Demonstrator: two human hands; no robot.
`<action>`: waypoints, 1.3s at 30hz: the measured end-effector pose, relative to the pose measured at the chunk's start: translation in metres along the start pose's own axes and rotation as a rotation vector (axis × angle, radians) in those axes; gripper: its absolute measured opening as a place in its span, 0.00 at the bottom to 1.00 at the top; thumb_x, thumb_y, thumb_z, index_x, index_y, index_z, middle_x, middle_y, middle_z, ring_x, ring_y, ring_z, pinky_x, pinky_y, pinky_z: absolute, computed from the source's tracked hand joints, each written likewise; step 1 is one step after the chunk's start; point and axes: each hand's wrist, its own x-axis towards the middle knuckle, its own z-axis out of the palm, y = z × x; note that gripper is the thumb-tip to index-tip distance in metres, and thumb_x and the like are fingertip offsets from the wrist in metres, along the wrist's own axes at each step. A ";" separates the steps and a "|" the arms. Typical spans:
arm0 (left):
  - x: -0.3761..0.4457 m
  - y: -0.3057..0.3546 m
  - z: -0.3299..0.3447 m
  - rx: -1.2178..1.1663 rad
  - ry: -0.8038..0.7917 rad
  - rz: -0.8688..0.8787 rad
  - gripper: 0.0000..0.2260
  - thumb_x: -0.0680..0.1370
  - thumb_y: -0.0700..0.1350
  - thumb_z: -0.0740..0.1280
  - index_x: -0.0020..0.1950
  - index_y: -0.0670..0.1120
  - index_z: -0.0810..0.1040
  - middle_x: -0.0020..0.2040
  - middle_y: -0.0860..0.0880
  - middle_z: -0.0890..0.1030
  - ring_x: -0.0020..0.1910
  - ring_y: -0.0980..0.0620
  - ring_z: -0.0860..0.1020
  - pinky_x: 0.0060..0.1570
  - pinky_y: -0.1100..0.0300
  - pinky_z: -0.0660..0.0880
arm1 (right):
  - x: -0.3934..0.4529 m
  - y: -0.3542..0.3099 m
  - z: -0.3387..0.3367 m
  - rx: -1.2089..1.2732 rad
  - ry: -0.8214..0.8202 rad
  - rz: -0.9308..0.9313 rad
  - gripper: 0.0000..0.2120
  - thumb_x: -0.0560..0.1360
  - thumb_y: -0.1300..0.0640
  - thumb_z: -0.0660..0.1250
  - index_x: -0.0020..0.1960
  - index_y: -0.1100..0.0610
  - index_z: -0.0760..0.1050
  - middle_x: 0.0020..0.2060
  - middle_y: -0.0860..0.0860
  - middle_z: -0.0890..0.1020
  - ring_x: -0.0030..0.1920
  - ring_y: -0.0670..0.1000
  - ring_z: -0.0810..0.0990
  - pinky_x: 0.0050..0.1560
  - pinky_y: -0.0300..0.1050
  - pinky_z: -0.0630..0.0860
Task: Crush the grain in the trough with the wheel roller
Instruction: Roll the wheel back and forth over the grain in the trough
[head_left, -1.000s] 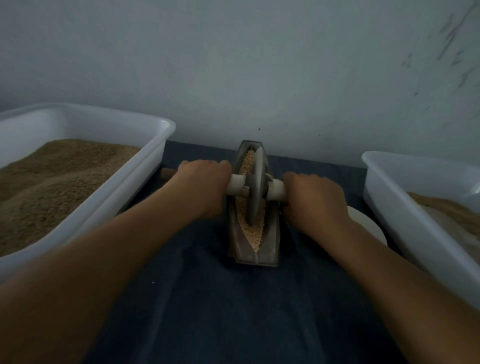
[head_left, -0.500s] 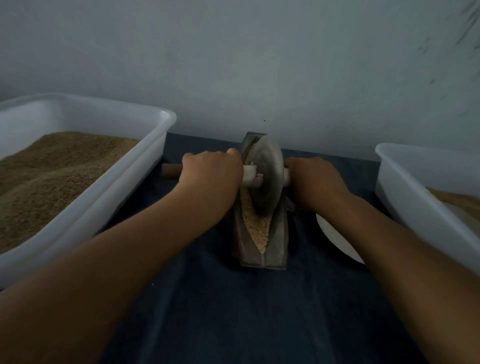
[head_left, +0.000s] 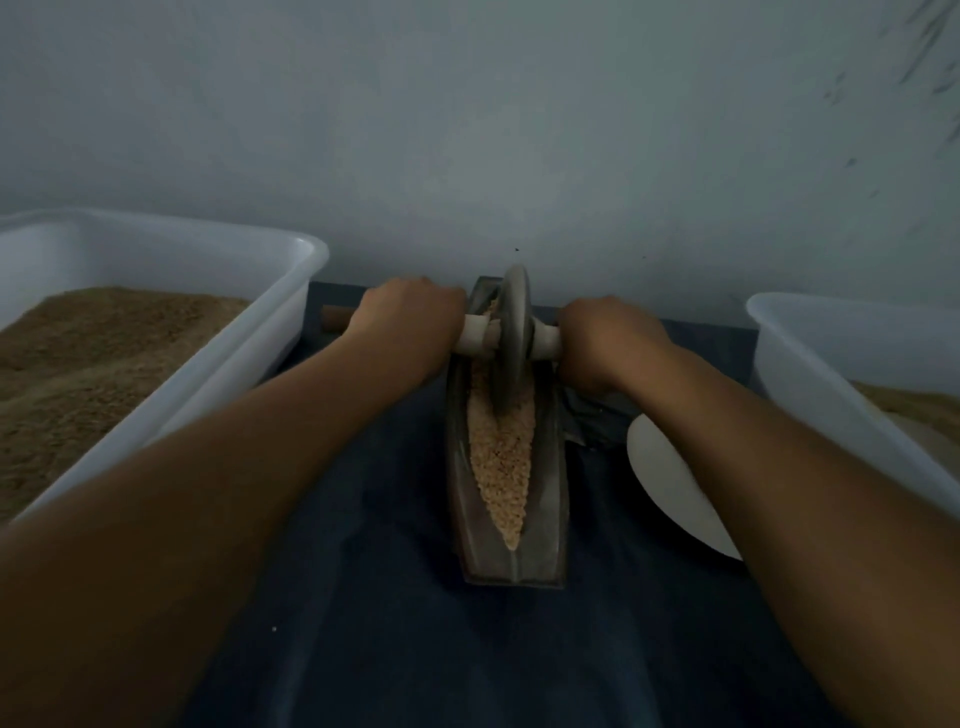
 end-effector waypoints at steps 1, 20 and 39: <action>0.002 0.000 0.001 0.004 0.010 0.003 0.14 0.76 0.43 0.68 0.60 0.45 0.71 0.55 0.42 0.78 0.53 0.41 0.78 0.51 0.46 0.75 | 0.002 -0.001 -0.002 0.004 -0.022 0.007 0.11 0.74 0.51 0.71 0.52 0.55 0.77 0.44 0.53 0.77 0.36 0.51 0.72 0.32 0.41 0.65; -0.052 0.015 0.016 -0.041 0.283 -0.061 0.15 0.74 0.46 0.70 0.56 0.50 0.67 0.52 0.47 0.75 0.49 0.46 0.77 0.52 0.48 0.71 | -0.070 -0.006 0.015 -0.036 0.351 -0.070 0.07 0.73 0.52 0.69 0.48 0.54 0.74 0.35 0.50 0.73 0.34 0.51 0.65 0.29 0.43 0.55; -0.068 0.022 0.008 0.070 0.243 -0.043 0.19 0.71 0.46 0.73 0.55 0.50 0.66 0.49 0.49 0.74 0.46 0.48 0.76 0.47 0.52 0.67 | -0.078 0.000 0.025 0.024 0.400 -0.186 0.07 0.73 0.54 0.68 0.45 0.56 0.71 0.37 0.53 0.79 0.37 0.57 0.76 0.47 0.51 0.71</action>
